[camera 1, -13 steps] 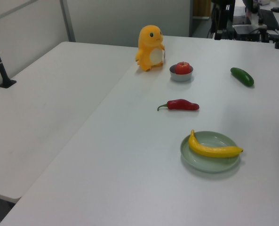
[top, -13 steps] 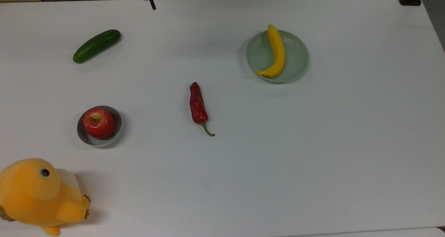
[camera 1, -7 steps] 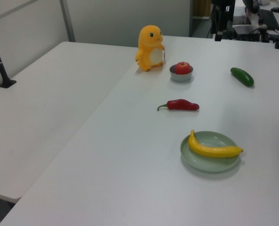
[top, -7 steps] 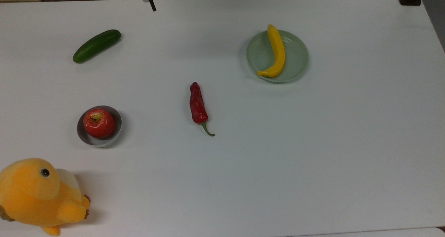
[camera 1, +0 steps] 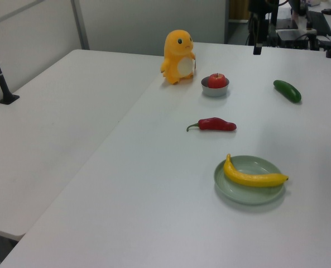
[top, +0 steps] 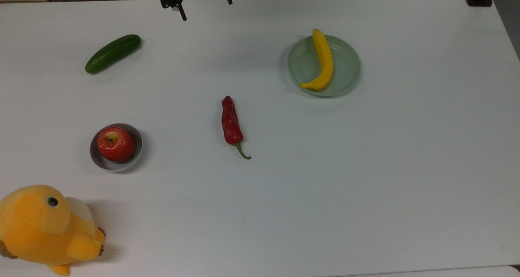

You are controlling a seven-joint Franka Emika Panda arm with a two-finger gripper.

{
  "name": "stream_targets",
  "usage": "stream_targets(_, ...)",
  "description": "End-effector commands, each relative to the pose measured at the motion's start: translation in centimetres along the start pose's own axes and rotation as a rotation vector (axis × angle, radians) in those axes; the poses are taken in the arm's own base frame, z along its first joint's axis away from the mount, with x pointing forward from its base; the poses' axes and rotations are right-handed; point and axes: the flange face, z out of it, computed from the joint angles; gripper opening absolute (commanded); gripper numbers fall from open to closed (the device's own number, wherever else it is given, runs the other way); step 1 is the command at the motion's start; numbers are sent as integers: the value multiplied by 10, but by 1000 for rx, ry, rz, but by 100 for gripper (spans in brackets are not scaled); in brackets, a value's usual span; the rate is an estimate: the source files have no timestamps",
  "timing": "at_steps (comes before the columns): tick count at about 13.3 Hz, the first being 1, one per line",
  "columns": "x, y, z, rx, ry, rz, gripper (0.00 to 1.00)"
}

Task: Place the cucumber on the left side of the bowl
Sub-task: 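Move the open gripper over the green cucumber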

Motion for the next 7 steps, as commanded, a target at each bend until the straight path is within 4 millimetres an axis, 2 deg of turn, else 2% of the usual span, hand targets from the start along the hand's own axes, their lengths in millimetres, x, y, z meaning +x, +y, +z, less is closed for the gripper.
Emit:
stream_targets(1, 3, -20, 9, 1, -33, 28, 100)
stream_targets(4, -8, -6, 20, -36, -86, 45, 100)
stream_targets(6, -21, 17, 27, -76, -122, 98, 100)
stream_targets(7, -30, 36, 26, -86, -122, 140, 100)
